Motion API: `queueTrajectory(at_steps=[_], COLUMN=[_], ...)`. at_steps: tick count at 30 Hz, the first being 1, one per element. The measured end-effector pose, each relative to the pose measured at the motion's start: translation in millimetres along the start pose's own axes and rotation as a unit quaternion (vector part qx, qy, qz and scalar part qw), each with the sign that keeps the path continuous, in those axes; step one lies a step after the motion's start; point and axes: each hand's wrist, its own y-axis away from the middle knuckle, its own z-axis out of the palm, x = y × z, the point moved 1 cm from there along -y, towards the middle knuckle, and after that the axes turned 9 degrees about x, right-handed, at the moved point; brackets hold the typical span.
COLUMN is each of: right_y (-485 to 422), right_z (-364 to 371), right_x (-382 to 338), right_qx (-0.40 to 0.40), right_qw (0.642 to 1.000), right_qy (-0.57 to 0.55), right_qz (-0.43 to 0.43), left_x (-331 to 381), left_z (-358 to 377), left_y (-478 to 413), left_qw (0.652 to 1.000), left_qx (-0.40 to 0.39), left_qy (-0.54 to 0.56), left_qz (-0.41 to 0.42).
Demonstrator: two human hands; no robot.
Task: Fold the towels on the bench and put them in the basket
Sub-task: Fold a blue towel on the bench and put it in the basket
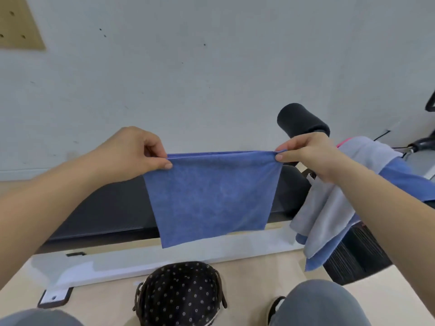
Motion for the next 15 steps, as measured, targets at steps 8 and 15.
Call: queueTrajectory(at_steps=[8,15], right_y=[28.3,41.6], right_z=[-5.8,14.6], right_x=[-0.8,13.0], right_qx=[-0.021,-0.052], right_qw=[0.982,0.975], right_qy=[0.177,0.204], right_qz=[-0.068,-0.066], left_x=[10.9,-3.6], left_z=[-0.1,7.9], left_y=[19.6,30.5], left_qw=[0.998,0.998], left_qx=[-0.027,-0.035], left_qy=[-0.044,-0.056], left_qz=[0.038,0.024])
